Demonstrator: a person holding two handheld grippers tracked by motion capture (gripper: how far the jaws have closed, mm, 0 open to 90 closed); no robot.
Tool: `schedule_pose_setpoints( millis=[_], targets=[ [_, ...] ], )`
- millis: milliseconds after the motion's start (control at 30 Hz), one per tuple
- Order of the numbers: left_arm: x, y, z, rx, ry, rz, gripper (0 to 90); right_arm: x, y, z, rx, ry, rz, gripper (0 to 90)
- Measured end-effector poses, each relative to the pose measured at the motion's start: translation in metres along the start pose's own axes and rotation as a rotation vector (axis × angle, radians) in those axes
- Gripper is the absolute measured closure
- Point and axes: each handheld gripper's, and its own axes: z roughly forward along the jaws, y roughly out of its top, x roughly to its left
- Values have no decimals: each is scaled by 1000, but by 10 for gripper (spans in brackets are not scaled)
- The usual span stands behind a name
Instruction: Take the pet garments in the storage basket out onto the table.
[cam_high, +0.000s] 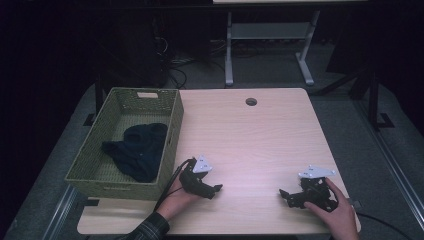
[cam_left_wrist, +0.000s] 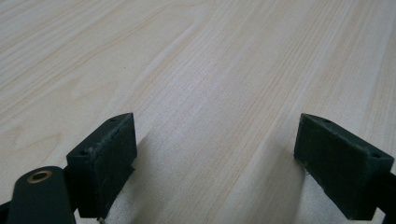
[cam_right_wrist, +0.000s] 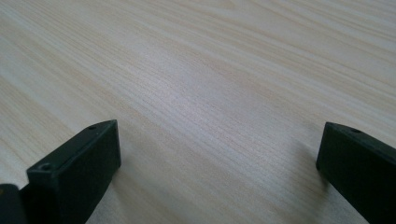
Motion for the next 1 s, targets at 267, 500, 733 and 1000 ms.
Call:
schedule_pose_setpoints(
  millis=[267, 500, 733, 1000],
  targets=[
    [0, 0, 0, -1, 0, -4, 125, 0, 0, 0, 0, 0, 0, 0],
    [0, 1, 0, 4, 1, -5, 126, 0, 0, 0, 0, 0, 0, 0],
    [0, 2, 0, 19, 1, -9, 130, 0, 0, 0, 1, 0, -1, 0],
    [2, 4, -2, 31, 13, -10, 132, 0, 0, 0, 1, 0, -3, 0]
  ],
)
